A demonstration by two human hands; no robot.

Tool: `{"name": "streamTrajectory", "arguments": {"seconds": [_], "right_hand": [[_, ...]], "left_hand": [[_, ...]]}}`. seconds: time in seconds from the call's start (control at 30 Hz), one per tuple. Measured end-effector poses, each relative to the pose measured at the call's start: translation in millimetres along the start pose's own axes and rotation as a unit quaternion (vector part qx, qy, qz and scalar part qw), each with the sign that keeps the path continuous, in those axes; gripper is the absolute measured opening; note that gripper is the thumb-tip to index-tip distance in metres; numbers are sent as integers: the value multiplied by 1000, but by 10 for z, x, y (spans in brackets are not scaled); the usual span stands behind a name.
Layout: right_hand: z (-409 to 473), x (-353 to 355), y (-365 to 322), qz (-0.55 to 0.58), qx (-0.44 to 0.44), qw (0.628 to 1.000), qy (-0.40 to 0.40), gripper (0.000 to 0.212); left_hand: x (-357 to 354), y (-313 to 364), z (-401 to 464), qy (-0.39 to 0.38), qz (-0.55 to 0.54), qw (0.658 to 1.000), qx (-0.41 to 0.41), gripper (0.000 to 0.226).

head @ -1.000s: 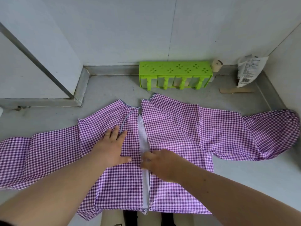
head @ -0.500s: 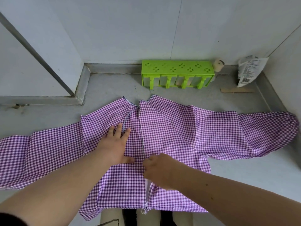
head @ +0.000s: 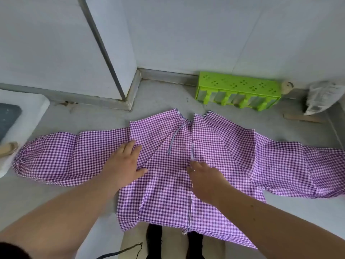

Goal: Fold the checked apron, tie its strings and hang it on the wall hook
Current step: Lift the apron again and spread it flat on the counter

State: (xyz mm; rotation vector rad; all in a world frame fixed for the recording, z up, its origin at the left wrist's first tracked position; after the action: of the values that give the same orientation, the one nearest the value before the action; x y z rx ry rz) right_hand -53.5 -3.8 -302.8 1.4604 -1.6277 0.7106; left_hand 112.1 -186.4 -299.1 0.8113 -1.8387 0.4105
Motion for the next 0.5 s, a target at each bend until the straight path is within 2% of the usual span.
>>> {"name": "streamTrajectory", "arguments": {"seconds": [0.07, 0.13, 0.17, 0.23, 0.27, 0.3, 0.4, 0.5], "right_hand": [[-2, 46, 87, 81, -43, 996, 2, 48], [-19, 50, 202, 197, -116, 974, 4, 42], [-35, 38, 228, 265, -157, 951, 7, 40], [-88, -53, 268, 407, -239, 882, 6, 41], [-114, -117, 272, 457, -270, 847, -1, 42], [-125, -153, 254, 475, -283, 833, -13, 42], [-54, -175, 181, 389, -231, 890, -53, 23], [-10, -197, 196, 372, -209, 902, -60, 21]], "left_hand": [[-25, -275, -109, 12, -11, 1000, 27, 93], [-121, -474, -182, -15, -61, 997, 50, 88], [-173, -547, -208, -32, -82, 995, 54, 85], [-246, -586, -214, -58, -77, 994, 45, 78], [-274, -587, -203, -67, -64, 995, 41, 77], [-292, -591, -195, -74, -54, 995, 43, 78], [-319, -620, -157, -81, -50, 993, 64, 90], [-312, -681, -113, -79, -48, 993, 79, 102]]}}
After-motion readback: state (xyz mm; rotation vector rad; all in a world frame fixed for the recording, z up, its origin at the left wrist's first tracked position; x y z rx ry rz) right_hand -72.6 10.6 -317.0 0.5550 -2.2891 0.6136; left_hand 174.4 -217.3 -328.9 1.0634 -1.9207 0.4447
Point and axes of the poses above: each hand's wrist, its own z-axis towards the middle knuckle, its own x-axis out of the back of the hand, y = z × x, the point moved 10 cm from there along z, towards the middle knuckle, and after that the axes turned 8 degrees about -z, right-handed, at the moved point
